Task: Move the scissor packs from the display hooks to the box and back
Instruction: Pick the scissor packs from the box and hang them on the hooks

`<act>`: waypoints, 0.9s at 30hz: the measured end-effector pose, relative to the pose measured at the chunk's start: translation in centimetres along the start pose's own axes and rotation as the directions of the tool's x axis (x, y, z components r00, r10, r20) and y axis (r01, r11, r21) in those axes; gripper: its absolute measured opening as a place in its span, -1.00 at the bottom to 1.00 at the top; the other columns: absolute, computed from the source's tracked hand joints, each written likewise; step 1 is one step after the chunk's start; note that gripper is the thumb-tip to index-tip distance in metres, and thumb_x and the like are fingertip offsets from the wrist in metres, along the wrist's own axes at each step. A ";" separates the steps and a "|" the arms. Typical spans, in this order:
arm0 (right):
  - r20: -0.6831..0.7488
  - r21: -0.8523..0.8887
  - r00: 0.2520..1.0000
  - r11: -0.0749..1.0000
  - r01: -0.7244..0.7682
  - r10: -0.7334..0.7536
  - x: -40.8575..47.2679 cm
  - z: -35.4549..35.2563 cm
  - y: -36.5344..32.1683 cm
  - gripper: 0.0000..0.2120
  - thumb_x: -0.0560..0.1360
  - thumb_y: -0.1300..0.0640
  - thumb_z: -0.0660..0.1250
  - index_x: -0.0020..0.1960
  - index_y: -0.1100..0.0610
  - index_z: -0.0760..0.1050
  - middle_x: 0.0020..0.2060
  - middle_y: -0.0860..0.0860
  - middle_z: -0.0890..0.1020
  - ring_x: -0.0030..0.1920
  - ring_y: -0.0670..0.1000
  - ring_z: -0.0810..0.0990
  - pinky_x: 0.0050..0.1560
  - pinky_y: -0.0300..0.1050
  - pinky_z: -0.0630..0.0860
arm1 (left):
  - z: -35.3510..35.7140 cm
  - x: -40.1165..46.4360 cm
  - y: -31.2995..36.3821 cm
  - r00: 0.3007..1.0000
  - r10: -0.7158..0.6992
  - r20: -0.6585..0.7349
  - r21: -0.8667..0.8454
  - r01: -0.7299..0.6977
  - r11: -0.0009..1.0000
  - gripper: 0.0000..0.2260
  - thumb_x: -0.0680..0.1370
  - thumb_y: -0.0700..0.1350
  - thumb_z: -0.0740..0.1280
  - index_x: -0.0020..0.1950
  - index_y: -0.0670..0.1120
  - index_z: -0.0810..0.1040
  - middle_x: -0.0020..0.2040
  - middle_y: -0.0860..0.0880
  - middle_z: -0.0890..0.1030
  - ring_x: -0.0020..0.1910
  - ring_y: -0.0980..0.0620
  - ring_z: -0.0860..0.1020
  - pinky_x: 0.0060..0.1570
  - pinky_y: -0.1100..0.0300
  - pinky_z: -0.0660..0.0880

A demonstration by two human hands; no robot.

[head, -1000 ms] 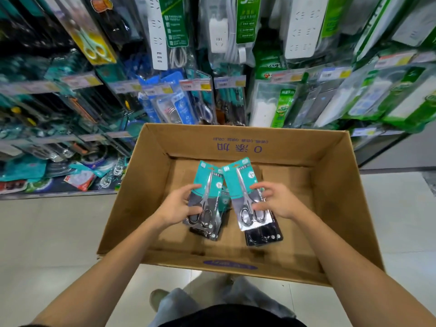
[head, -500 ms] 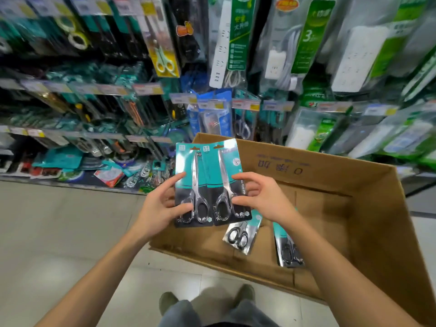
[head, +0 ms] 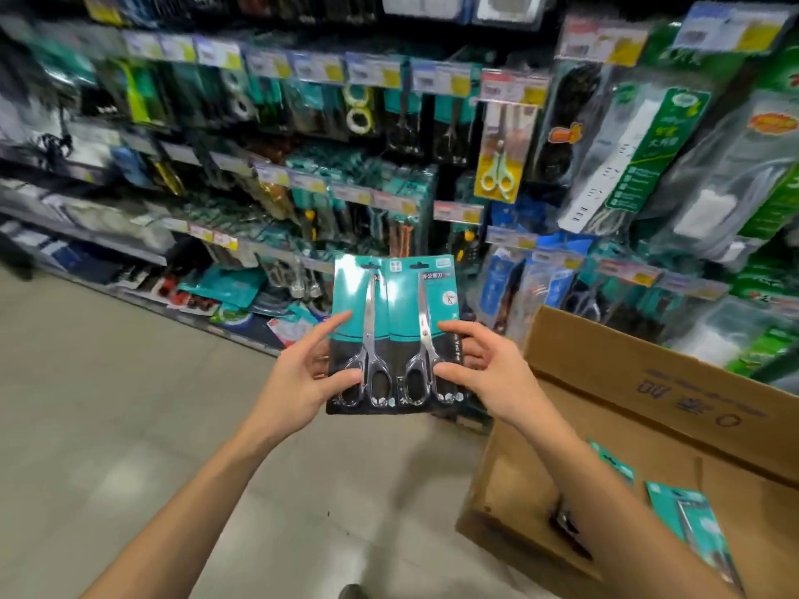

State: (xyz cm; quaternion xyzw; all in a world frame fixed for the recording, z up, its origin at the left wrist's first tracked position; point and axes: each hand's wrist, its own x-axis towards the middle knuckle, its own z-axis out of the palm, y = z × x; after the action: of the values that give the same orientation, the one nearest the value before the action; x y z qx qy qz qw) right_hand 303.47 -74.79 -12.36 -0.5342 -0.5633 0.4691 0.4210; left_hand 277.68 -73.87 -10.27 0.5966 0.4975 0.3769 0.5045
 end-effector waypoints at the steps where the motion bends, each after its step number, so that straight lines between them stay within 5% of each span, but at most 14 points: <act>1: 0.004 -0.012 1.000 1.000 0.015 -0.015 1.0 1.1 -0.2 -0.50 0.28 -0.06 0.54 0.19 -0.23 0.52 0.16 0.05 0.64 0.19 0.15 0.59 0.22 0.23 0.51 | -1.3 0.3 -0.1 1.000 0.004 -0.012 0.002 -0.004 1.000 -0.38 0.43 -0.34 0.46 0.44 -0.02 0.39 0.14 0.11 0.67 0.13 0.06 0.64 0.19 -0.07 0.55; 7: -0.025 -0.058 0.997 0.995 0.076 -0.077 4.8 5.1 -2.2 -0.53 0.39 0.13 0.52 0.23 -0.18 0.51 0.28 -0.01 0.56 0.32 0.08 0.50 0.30 0.09 0.48 | -6.8 3.1 -0.6 0.999 0.048 -0.024 0.019 -0.048 0.999 -0.39 0.45 -0.31 0.47 0.44 0.04 0.41 0.21 -0.01 0.63 0.15 0.03 0.64 0.21 -0.14 0.53; 14: -0.077 -0.089 0.993 0.993 0.081 -0.088 7.4 5.9 -4.3 -0.55 0.43 0.23 0.48 0.19 -0.17 0.51 0.28 -0.03 0.55 0.21 -0.08 0.55 0.08 -0.28 0.52 | -9.2 7.2 -1.0 0.997 0.076 -0.004 -0.016 -0.076 0.997 -0.39 0.42 -0.22 0.53 0.28 0.34 0.48 0.20 -0.06 0.63 0.14 -0.07 0.63 0.15 -0.27 0.53; 17: -0.107 -0.073 0.991 0.995 0.075 -0.082 9.2 5.5 -4.3 -0.57 0.42 0.24 0.48 0.17 -0.17 0.51 0.21 -0.13 0.56 0.15 -0.19 0.55 0.00 -0.40 0.48 | -9.7 9.4 -0.9 0.995 0.092 0.029 -0.021 -0.091 0.996 -0.39 0.42 -0.21 0.53 0.33 0.29 0.45 0.11 -0.15 0.60 0.02 -0.14 0.61 0.13 -0.37 0.48; 20: -0.172 -0.086 0.982 0.994 0.061 -0.075 11.3 4.9 -4.0 -0.56 0.41 0.20 0.50 0.15 -0.23 0.50 0.15 -0.25 0.53 0.22 -0.13 0.47 0.11 -0.37 0.44 | -9.8 12.1 -0.4 0.989 0.133 0.059 0.005 -0.134 0.991 -0.39 0.45 -0.27 0.49 0.40 0.16 0.42 0.29 -0.07 0.54 0.09 0.15 0.62 0.19 0.17 0.55; 21: -0.193 -0.087 0.978 0.994 0.059 -0.075 12.1 4.6 -3.8 -0.56 0.41 0.19 0.50 0.14 -0.24 0.50 0.14 -0.28 0.52 0.26 -0.11 0.44 0.16 -0.29 0.42 | -9.8 13.0 0.1 0.987 0.147 0.069 0.019 -0.149 0.989 -0.39 0.46 -0.29 0.48 0.43 0.09 0.40 0.33 0.01 0.49 0.08 0.35 0.56 0.10 0.42 0.50; 23: -0.216 -0.085 0.973 0.995 0.058 -0.075 13.9 3.8 -3.7 -0.57 0.42 0.17 0.49 0.16 -0.24 0.50 0.15 -0.30 0.50 0.31 -0.10 0.40 0.23 -0.20 0.40 | -9.9 15.5 0.7 0.984 0.157 0.085 0.059 -0.163 0.985 -0.41 0.47 -0.29 0.46 0.44 0.03 0.39 0.30 0.11 0.43 -0.03 0.58 0.47 -0.08 0.59 0.41; 25: -0.231 -0.076 0.970 0.995 0.062 -0.078 16.0 2.8 -3.6 -0.56 0.42 0.16 0.49 0.16 -0.26 0.50 0.20 -0.21 0.52 0.35 -0.07 0.40 0.26 -0.17 0.41 | -10.1 18.4 1.1 0.981 0.163 0.100 0.099 -0.173 0.980 -0.42 0.47 -0.24 0.47 0.42 0.11 0.39 0.26 0.07 0.43 -0.05 0.45 0.50 -0.10 0.56 0.40; 27: -0.265 -0.086 0.961 0.995 0.058 -0.079 18.2 1.8 -3.7 -0.55 0.42 0.15 0.49 0.17 -0.27 0.50 0.23 -0.15 0.52 0.34 -0.07 0.40 0.25 -0.21 0.41 | -10.2 21.5 1.4 0.984 0.140 0.111 0.112 -0.153 0.982 -0.42 0.47 -0.19 0.48 0.40 0.20 0.39 0.32 0.01 0.43 0.22 0.20 0.45 0.03 0.48 0.33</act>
State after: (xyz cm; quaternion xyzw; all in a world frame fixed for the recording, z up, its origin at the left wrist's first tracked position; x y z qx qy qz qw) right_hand 299.62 -56.77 -9.57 -0.5889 -0.5371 0.3555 0.4882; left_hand 273.05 -50.61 -7.87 0.6794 0.4476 0.3513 0.4633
